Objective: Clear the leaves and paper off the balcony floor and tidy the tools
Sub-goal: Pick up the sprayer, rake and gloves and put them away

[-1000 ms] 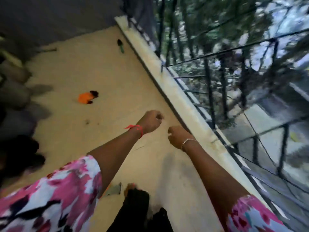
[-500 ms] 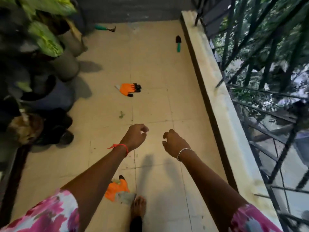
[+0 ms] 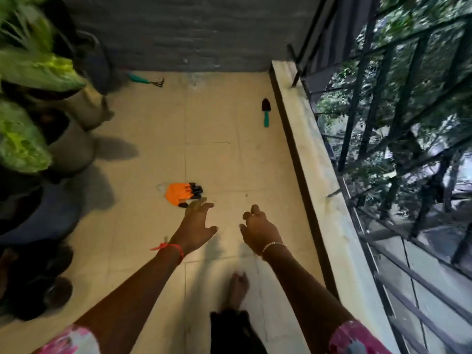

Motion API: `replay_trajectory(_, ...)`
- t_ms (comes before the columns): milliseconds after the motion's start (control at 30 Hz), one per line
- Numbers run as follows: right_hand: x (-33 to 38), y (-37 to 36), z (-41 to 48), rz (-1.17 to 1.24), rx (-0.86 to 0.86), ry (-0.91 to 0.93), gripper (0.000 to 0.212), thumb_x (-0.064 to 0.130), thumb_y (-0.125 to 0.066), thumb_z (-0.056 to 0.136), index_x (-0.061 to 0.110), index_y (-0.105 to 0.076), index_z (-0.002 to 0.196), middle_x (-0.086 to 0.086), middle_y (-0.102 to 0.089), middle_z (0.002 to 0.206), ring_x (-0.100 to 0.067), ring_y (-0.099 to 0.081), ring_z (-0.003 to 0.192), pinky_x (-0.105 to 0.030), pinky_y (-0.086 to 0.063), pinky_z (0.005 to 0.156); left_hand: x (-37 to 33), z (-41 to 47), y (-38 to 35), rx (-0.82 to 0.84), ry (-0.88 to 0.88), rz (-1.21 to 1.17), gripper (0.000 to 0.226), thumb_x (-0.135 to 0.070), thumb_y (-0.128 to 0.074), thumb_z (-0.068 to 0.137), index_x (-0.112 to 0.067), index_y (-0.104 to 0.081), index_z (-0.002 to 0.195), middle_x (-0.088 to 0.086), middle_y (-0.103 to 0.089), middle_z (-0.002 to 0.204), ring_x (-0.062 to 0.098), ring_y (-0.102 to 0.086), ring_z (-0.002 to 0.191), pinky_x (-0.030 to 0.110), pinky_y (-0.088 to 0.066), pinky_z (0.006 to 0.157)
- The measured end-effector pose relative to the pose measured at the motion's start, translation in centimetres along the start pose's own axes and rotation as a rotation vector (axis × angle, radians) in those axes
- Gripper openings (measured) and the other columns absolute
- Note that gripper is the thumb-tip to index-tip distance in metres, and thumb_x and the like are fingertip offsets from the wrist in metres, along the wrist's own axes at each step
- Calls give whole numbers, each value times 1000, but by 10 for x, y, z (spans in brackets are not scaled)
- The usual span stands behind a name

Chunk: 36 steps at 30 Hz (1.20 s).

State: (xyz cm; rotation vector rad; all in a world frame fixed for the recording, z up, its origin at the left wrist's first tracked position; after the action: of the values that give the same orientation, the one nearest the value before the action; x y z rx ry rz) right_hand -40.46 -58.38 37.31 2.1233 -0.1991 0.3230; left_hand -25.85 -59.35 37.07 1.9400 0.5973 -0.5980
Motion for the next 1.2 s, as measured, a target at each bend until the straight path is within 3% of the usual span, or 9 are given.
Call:
replay_trajectory(100,-28,53,81,24,-64,-14,41,28,-39,100,3,-44,131,-17,-33,142,-32,-42,123,-44,-42,99,-23,82,13,-37,-37,97,76,-29,-69,83,-13,-29,145,5,-11,158,25,-2,146,40,-9,118)
replay_trajectory(167,-49,80,124,66,-71,-59,46,32,-38,100,4,-39,136,-16,-33,143,-31,-39,127,-44,-41,102,-37,132,15,26,-13,209,89,-40,-70,80,-19,-18,149,0,-2,159,22,8,146,46,5,116)
replay_trajectory(267,-71,104,181,17,-7,-51,59,41,-36,99,10,-21,147,-12,-22,154,-29,-24,140,-43,-31,111,-57,197,29,34,-28,246,114,-56,-73,68,-25,-3,151,-5,6,159,18,17,145,51,17,111)
replay_trajectory(400,-95,123,244,62,42,-134,73,48,-40,96,15,-4,151,-11,-9,158,-28,-13,145,-47,-26,114,-61,266,54,47,10,264,129,-60,-77,60,-23,6,151,-2,10,159,21,19,145,55,18,109)
replay_trajectory(500,-102,140,299,93,80,-176,73,49,-42,95,20,-6,151,-11,-10,157,-32,-19,142,-50,-33,109,-53,325,68,110,26,232,129,-59,-78,59,-24,7,150,-3,11,159,19,21,144,56,16,110)
replay_trajectory(633,-117,172,377,172,52,-246,63,43,-45,95,17,-20,147,-14,-28,148,-35,-38,129,-47,-41,99,-50,404,73,232,16,268,127,-57,-77,61,-24,6,150,-4,8,159,18,21,144,58,16,111)
replay_trajectory(800,-139,200,485,312,-13,-364,58,37,-46,96,13,-26,144,-17,-32,143,-38,-43,124,-47,-43,97,-64,506,75,260,-21,294,120,-53,-76,66,-21,2,151,-3,5,160,20,18,145,55,16,110)
replay_trajectory(1067,-179,207,626,411,46,-399,67,30,-46,98,6,-9,149,-20,-26,148,-34,-35,132,-41,-33,106,-64,650,57,282,-33,288,112,-49,-77,68,-22,-5,151,-1,-3,159,21,12,146,51,12,113)
replay_trajectory(1200,-226,177,697,351,152,-468,69,28,-46,98,4,-6,149,-23,-34,144,-35,-38,131,-39,-33,106,-38,728,28,311,-7,260,111,-47,-78,68,-20,-9,150,-1,-6,159,21,9,146,52,10,113)
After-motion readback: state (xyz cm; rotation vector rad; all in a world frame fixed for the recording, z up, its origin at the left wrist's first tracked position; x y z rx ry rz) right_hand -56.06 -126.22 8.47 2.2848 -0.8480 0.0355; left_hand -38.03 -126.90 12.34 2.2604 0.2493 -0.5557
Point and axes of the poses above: each hand's wrist, its own z-axis towards the middle knuckle, its own y-axis out of the back of the hand, x = y × z, the point moved 8 cm from there along z, towards the middle knuckle
